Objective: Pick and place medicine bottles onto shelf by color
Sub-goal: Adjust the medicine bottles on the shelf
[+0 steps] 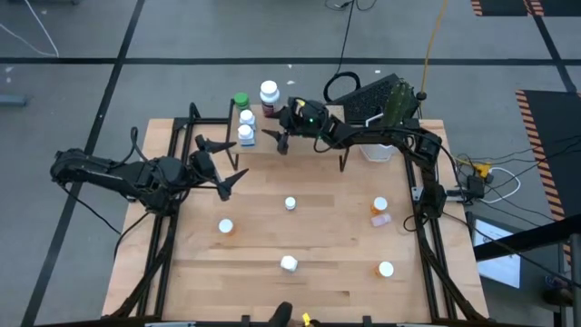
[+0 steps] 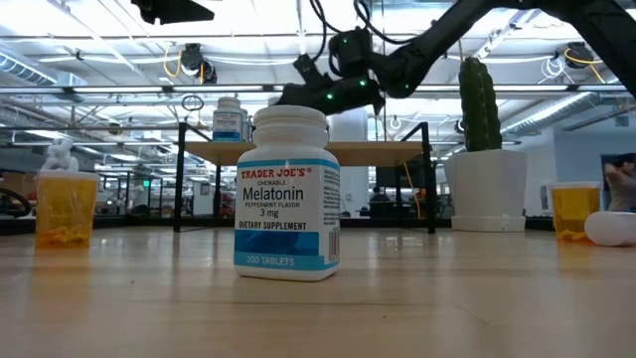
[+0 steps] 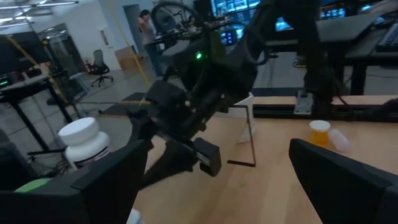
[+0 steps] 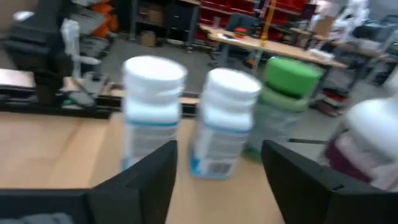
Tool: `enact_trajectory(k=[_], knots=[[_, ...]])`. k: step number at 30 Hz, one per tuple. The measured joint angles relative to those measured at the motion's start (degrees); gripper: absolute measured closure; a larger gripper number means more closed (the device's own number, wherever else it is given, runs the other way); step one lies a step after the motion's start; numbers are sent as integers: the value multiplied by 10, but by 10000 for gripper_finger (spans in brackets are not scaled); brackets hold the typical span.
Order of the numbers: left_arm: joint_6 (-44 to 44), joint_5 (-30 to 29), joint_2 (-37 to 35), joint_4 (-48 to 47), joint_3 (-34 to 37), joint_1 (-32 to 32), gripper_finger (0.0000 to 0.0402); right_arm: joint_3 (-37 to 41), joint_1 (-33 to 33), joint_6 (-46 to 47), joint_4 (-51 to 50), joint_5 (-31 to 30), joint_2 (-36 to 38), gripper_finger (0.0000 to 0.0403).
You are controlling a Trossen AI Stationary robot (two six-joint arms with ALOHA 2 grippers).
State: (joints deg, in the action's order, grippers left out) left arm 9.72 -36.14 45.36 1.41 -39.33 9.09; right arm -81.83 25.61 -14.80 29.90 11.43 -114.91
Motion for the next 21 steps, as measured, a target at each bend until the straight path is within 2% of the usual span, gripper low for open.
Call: enact_trajectory(k=[7,12,16,21], knots=[[-9,-2,0,0,0,-16,7,-52,-2,1,-23,-24,-30,287],[-10,-2,0,-1,0,-15,7,-82,-6,4,-37,-25,-57,341],[-10,-2,0,-4,0,-16,7,-113,-10,4,-44,-25,-86,366],[-10,-1,0,-13,0,-16,7,-145,-12,4,-51,-23,-107,373]])
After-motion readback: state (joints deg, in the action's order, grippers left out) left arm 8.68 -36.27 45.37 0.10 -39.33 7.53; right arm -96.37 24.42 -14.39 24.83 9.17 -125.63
